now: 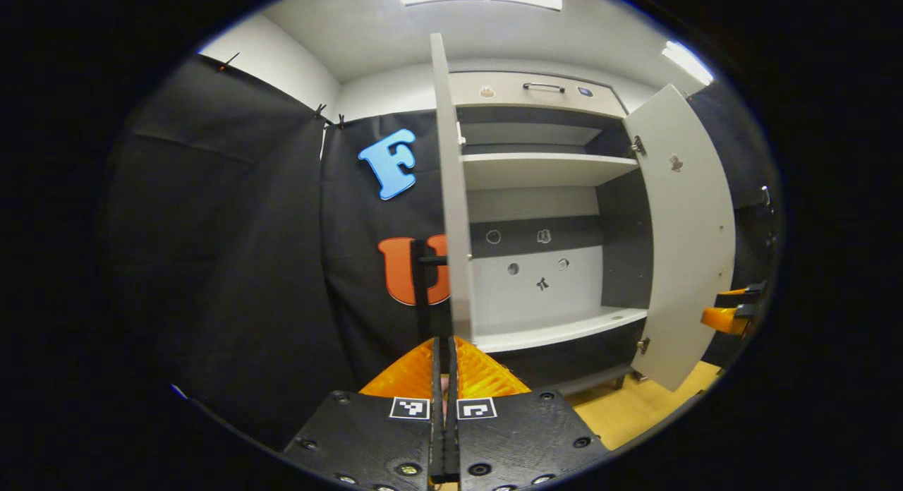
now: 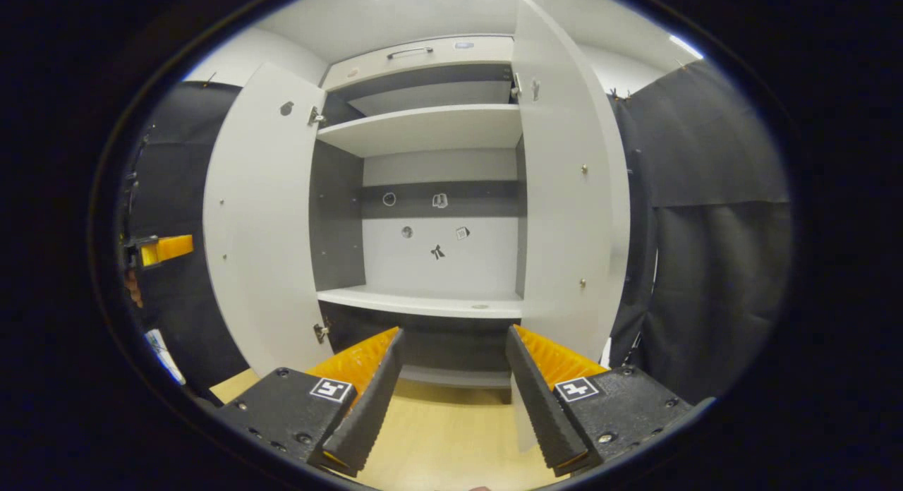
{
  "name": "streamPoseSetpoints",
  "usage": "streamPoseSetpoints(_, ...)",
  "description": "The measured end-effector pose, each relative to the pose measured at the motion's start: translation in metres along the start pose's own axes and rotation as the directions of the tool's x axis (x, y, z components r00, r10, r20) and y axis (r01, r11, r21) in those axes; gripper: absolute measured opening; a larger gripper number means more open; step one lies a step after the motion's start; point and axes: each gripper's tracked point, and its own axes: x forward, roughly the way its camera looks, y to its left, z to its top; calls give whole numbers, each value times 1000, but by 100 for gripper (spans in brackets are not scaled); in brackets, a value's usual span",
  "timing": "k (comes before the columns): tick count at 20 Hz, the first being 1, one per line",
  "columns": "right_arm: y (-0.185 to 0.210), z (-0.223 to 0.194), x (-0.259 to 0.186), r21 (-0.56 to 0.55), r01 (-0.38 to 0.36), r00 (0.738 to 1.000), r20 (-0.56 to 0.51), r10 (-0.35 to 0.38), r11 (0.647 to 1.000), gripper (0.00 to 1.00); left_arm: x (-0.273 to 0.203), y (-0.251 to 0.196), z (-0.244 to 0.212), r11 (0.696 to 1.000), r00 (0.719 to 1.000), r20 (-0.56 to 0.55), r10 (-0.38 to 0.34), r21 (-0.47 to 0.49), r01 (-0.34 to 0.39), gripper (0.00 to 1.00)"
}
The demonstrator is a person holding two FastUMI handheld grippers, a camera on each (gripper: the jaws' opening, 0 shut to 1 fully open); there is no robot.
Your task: Open the right door of the double-door shoe cabinet with the right hand, and open the left door with the left hand.
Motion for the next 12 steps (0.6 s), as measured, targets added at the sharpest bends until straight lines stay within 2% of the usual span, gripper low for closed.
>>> streamPoseSetpoints(1,5,2,0,2,-7,1000,2,7,1000,90,2,-26,-1,999,999,10,-44,-17,44,0)
streamPoseSetpoints(3,16,7,0,3,-30,999,25,30,1000,90,15,-55,-7,998,998,13,-61,-2,61,0)
streamPoseSetpoints(4,20,9,-2,-4,-36,999,32,36,999,90,22,-67,-13,998,998,14,-67,1,67,10)
streamPoseSetpoints(5,23,9,-5,-14,-40,999,35,40,999,90,27,-80,-20,997,997,4,-83,-12,83,0)
streamPoseSetpoints(10,23,15,-18,-31,-39,997,65,41,999,90,47,-92,-37,998,999,-10,-47,-50,46,0)
streamPoseSetpoints(12,19,14,-20,-25,-31,997,66,33,999,90,48,-88,-39,999,1000,-19,-22,-44,21,16)
